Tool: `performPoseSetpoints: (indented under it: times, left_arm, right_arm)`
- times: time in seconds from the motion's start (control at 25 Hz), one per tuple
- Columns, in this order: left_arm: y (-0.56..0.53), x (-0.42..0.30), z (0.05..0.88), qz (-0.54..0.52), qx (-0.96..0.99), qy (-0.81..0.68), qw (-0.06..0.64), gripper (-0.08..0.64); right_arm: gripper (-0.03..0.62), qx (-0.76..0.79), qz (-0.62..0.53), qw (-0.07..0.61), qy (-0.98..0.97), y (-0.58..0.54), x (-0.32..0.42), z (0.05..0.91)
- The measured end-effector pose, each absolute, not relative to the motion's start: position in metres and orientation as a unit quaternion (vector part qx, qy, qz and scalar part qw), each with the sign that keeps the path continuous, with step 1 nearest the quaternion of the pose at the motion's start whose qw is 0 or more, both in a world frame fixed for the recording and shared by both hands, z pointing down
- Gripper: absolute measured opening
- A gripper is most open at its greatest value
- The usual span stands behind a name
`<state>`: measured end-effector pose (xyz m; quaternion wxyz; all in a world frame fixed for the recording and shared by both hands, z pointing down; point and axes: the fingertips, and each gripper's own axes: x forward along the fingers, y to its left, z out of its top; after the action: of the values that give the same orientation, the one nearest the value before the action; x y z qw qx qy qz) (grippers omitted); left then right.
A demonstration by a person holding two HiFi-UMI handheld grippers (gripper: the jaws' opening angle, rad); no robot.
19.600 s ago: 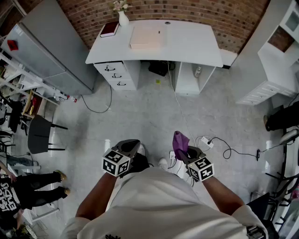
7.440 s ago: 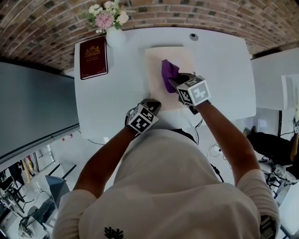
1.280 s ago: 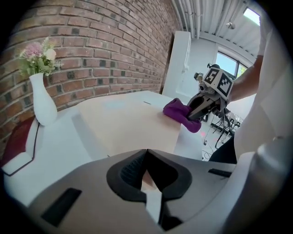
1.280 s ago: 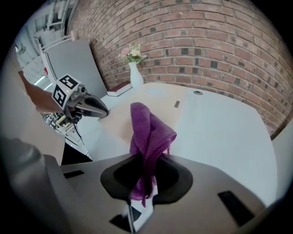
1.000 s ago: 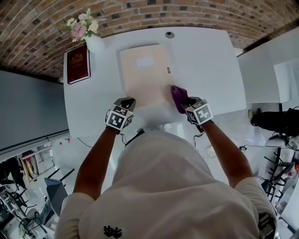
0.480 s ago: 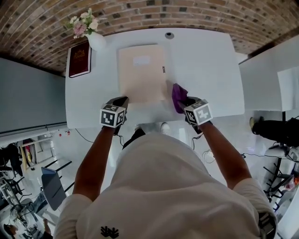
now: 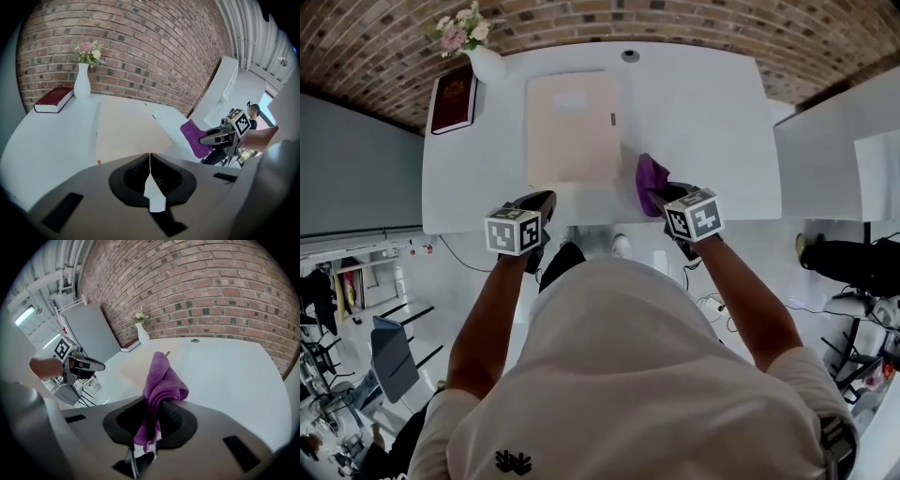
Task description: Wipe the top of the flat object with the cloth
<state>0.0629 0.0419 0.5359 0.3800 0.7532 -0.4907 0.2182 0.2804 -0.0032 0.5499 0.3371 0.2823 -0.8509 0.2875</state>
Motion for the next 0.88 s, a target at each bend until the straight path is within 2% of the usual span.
performPoseSetpoints:
  times: [0.88]
  left_arm:
    - [0.090,0.100,0.514,0.201,0.752,-0.487,0.395,0.025]
  right_arm:
    - [0.084,0.252,0.276,0.327,-0.868,0.035,0.285,0.532]
